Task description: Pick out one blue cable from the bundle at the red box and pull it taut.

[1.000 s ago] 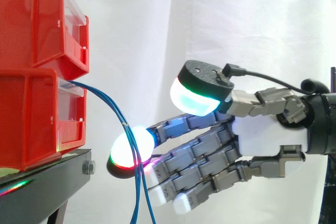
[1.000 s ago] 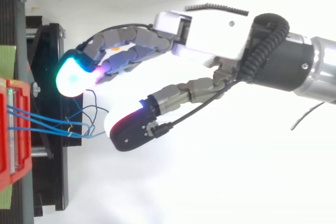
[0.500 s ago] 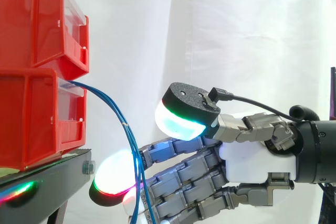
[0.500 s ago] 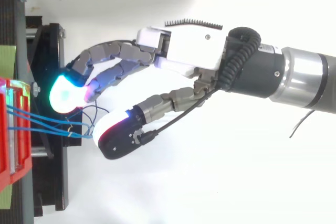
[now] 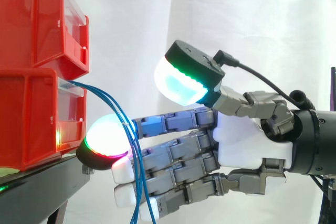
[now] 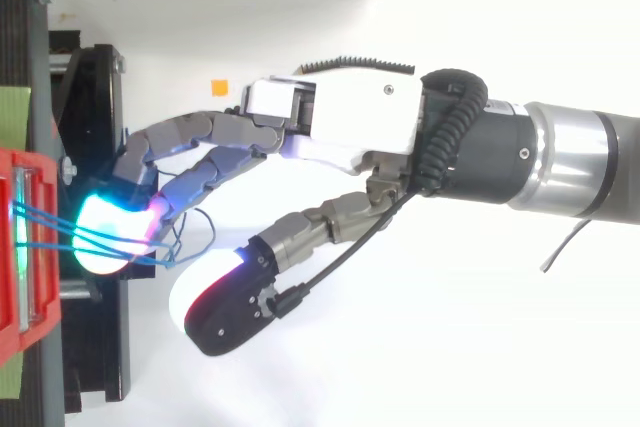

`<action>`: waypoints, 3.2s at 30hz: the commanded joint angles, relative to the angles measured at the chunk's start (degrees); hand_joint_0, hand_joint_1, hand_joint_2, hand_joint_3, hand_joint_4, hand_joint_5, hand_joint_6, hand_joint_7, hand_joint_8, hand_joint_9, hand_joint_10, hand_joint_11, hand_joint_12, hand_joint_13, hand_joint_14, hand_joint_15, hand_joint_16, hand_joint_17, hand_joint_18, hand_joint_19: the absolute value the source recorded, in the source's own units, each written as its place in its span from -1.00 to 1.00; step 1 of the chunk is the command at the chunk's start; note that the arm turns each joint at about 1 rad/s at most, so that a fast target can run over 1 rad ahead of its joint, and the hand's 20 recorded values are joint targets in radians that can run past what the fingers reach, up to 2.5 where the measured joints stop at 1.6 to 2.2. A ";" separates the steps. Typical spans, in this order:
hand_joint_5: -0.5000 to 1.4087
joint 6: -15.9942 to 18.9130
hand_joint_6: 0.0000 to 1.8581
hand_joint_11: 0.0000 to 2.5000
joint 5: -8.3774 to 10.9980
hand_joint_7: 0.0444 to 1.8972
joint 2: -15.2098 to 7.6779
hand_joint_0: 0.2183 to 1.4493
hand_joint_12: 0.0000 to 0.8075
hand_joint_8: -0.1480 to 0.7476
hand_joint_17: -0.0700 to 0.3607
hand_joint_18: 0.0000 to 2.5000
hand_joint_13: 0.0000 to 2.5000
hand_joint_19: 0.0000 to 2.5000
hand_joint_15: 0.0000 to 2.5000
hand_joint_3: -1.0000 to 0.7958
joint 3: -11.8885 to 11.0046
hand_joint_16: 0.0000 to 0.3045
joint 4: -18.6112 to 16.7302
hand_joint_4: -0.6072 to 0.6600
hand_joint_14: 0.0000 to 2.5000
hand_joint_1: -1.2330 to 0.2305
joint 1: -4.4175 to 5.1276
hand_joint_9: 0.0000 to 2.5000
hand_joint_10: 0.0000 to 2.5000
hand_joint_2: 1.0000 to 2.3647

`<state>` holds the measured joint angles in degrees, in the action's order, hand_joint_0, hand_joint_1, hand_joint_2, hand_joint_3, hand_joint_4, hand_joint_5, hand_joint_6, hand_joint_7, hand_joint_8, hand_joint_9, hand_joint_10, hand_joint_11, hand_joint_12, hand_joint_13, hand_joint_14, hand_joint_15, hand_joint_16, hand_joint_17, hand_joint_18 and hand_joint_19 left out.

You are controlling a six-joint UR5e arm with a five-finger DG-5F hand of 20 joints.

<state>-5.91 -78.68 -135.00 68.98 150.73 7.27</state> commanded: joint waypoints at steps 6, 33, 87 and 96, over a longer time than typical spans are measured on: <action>-0.61 0.11 -0.46 -0.67 -0.77 -0.01 0.00 -0.48 -0.22 -0.15 -0.20 -0.57 -0.46 -0.59 -0.66 -0.41 0.02 -0.70 -0.70 0.18 -0.99 -0.20 0.11 -0.42 -0.99 -1.00; -0.59 1.07 -0.46 -0.66 -1.48 0.14 -1.49 -0.42 -0.23 -0.16 -0.21 -0.58 -0.45 -0.57 -0.65 -0.34 0.02 -0.71 -3.33 0.04 -0.99 -0.19 0.64 -0.41 -0.99 -0.99; -0.63 1.60 0.00 -0.43 -10.27 -0.24 -1.32 -0.40 -0.15 -0.04 -0.20 -0.43 -0.30 -0.56 -0.58 -0.22 -5.69 -0.70 8.88 -0.02 -0.98 -0.26 -2.70 -0.20 -0.98 -0.98; -0.63 1.51 0.01 -0.42 -11.14 -0.25 -1.32 -0.34 -0.16 -0.05 -0.20 -0.39 -0.28 -0.55 -0.57 -0.33 -7.28 -0.70 11.70 -0.07 -0.98 -0.33 -3.31 -0.19 -0.98 -0.99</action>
<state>-4.33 -89.76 -136.32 61.87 162.15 4.05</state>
